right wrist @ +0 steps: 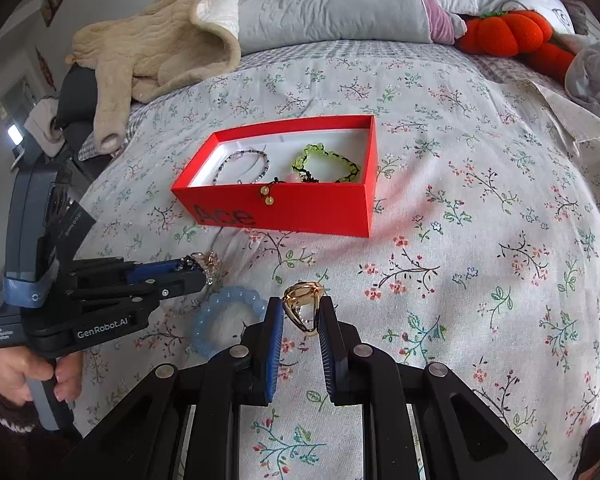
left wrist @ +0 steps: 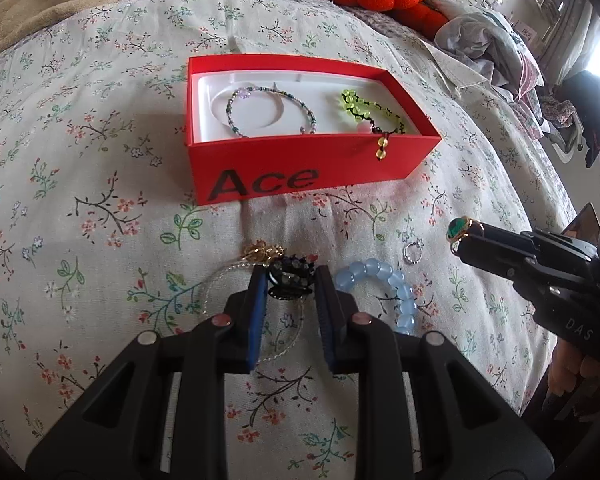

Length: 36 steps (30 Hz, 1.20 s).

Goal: Organize jewelry
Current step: 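Lower the ring and the black clip into the red box and release both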

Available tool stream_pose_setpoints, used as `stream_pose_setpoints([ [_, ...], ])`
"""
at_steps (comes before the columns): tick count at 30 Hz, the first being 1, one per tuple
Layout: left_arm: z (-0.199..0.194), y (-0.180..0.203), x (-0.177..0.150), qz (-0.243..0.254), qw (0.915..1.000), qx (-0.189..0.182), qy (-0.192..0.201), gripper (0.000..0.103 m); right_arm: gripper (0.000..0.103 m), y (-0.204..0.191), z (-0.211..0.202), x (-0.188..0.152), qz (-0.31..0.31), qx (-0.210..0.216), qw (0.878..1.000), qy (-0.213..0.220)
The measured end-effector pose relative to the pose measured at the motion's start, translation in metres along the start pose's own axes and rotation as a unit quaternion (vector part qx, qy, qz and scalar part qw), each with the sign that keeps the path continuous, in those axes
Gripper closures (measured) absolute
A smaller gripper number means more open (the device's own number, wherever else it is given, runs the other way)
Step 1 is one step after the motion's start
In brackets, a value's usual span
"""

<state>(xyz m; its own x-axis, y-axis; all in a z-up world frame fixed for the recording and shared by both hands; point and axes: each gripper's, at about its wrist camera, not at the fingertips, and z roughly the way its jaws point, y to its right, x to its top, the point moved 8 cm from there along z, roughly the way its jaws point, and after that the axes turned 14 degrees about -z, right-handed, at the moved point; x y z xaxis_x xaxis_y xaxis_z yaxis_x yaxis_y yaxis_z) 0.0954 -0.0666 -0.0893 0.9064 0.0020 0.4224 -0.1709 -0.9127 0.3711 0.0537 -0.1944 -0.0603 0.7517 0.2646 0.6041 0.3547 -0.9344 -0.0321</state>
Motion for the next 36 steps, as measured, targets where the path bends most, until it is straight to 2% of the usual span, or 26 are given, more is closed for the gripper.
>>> stream_pose_setpoints([
  [5, -0.021, 0.008, 0.012, -0.006, 0.9995, -0.019, 0.025, 0.077, 0.085, 0.002, -0.003, 0.013, 0.014, 0.005, 1.0, 0.013],
  [10, -0.036, 0.014, 0.029, -0.007, 0.998, -0.018, 0.06, 0.077, 0.085, 0.004, -0.006, 0.03, 0.024, 0.004, 0.999, 0.03],
  [20, -0.027, 0.015, 0.06, -0.016, 0.9947, -0.014, 0.101, 0.077, 0.085, 0.024, 0.007, 0.06, 0.04, -0.004, 0.998, 0.051],
  [25, -0.013, 0.006, 0.073, -0.033, 0.9937, -0.008, 0.106, 0.077, 0.085, 0.037, 0.016, 0.075, 0.046, 0.003, 0.997, 0.062],
  [36, 0.01, 0.0, 0.081, -0.031, 0.9945, 0.017, 0.098, 0.077, 0.085, 0.045, 0.039, 0.076, 0.028, 0.002, 0.999, 0.044],
])
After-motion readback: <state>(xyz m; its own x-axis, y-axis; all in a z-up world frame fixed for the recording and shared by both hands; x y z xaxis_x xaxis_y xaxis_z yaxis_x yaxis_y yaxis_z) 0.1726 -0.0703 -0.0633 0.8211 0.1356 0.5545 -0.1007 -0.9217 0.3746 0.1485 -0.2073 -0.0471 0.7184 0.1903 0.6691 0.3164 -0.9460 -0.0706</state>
